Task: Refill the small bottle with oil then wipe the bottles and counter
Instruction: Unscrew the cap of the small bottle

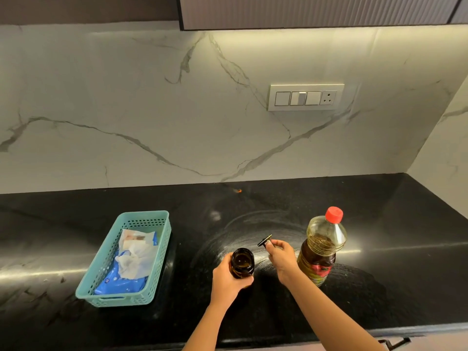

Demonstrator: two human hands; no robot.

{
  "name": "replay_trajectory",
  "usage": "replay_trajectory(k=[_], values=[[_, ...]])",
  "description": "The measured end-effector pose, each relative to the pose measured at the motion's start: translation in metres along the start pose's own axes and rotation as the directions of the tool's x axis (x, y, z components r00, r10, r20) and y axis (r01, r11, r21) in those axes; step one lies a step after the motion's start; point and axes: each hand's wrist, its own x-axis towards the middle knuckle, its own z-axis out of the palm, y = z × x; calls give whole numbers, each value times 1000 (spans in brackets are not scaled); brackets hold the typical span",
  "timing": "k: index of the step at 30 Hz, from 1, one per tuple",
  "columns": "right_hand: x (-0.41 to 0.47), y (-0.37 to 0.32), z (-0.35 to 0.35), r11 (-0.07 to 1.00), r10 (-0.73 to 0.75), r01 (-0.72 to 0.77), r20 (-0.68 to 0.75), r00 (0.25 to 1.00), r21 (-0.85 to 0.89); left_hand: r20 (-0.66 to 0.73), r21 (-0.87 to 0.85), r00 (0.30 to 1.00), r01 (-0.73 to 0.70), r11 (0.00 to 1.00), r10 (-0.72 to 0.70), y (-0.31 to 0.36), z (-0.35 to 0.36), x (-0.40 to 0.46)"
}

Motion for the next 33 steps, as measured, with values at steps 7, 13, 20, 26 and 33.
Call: replay_trajectory(k=[7, 13, 20, 26, 33], values=[[9, 17, -8, 897, -182, 160, -12, 983, -413, -16, -3, 1000, 26, 1000, -26, 5, -8, 11], [9, 20, -10, 753, -228, 227, 78, 971, -617, -13, -17, 999, 35, 999, -35, 4, -9, 16], [11, 29, -8, 663, -238, 227, 87, 967, -714, 10, -43, 999, 47, 998, -47, 1, -8, 18], [-18, 10, -8, 494, -419, 378, 167, 893, -783, 21, -28, 998, 65, 997, -64, 12, -6, 8], [-97, -63, -26, 112, -754, 701, 399, 522, -704, -246, -48, 955, -180, 982, 163, 72, 5, -39]])
